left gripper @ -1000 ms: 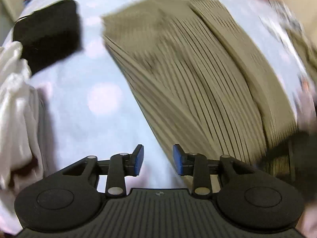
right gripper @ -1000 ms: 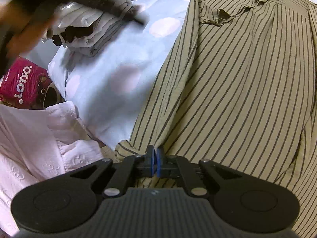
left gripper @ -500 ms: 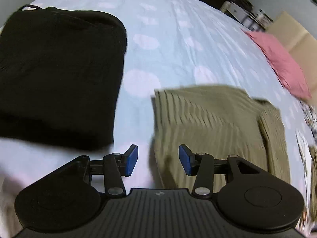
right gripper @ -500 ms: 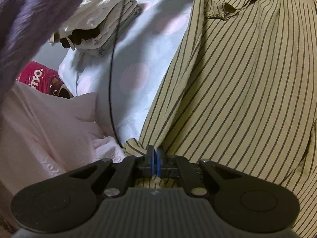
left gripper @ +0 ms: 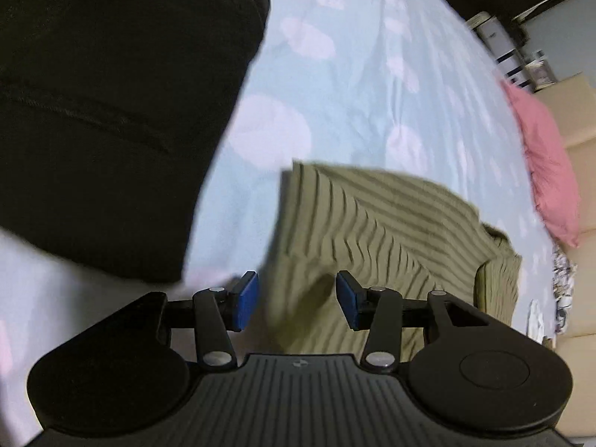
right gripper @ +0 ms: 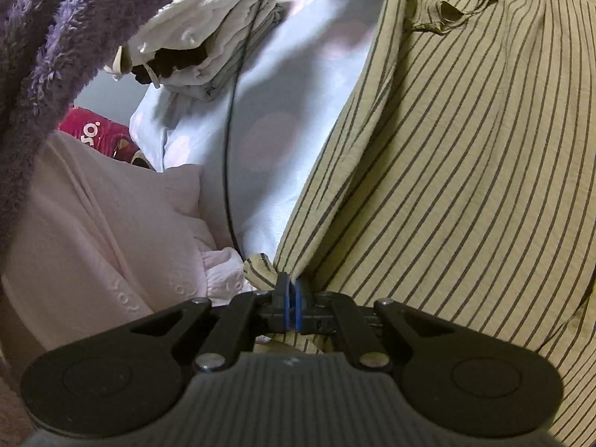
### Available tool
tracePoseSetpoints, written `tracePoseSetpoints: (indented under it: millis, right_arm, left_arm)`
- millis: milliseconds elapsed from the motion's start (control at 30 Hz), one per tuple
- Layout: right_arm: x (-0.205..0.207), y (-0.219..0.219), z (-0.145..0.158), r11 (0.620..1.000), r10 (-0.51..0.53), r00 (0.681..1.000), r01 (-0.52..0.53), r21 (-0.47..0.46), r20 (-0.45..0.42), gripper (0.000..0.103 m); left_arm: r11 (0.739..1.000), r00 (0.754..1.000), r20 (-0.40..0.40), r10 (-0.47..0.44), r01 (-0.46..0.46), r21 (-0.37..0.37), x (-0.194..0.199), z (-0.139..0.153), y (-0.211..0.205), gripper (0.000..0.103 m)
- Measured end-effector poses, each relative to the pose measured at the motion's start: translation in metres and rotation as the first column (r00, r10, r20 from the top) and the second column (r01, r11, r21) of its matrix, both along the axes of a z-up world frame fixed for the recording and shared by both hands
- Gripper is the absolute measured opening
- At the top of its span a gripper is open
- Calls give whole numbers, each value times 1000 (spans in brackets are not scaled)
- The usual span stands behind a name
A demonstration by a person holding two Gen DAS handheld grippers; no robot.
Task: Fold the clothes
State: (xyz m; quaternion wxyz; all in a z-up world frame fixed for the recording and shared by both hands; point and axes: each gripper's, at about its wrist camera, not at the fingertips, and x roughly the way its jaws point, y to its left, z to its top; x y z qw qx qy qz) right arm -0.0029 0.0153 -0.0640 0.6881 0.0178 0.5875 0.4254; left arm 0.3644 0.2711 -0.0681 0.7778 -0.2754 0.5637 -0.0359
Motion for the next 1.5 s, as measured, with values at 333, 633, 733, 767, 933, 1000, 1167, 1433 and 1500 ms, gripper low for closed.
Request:
tracePoseSetpoints:
  millis: [333,633,733,767,933,1000,1167,1433,1500]
  right_arm:
    - [5,-7,-1,1000,-12,1000,12,13,-18,4]
    - [0,-7,7,997,8,1000,-7,78,-18,4]
    - [-5,-14,11,994,-3,1000,6,107,-29,4]
    - [-7,-18,13,993,-7,999,11,116,-33,4]
    - [-16,-38,19,987,-46,998,52,154,-42,3]
    - [-20,-46,19,984,-57,997,64,164,-45,3]
    - [-27,-73,14,981,-102,993,111,157,-67,3]
    - [-33,-114,0,970,-176,976,193,144,-125,3]
    - [-33,-119,-5,969,-190,972,209,133,-140,3]
  left_arm:
    - [969,1000,10,-22,19,246,38,-10,-29,43]
    - [983,993,110,-49,28,182,45,8,-23,2]
    - [979,987,143,-74,45,200,43,28,-31,0]
    - [976,984,153,-86,52,212,42,36,-36,0]
    - [956,972,177,-153,100,277,42,65,-69,0]
    - [944,963,189,-190,126,306,42,75,-89,0]
    - [904,940,183,-287,203,377,44,84,-142,0]
    - [846,907,129,-400,312,432,51,65,-219,0]
    - [829,899,100,-425,342,443,54,55,-235,0]
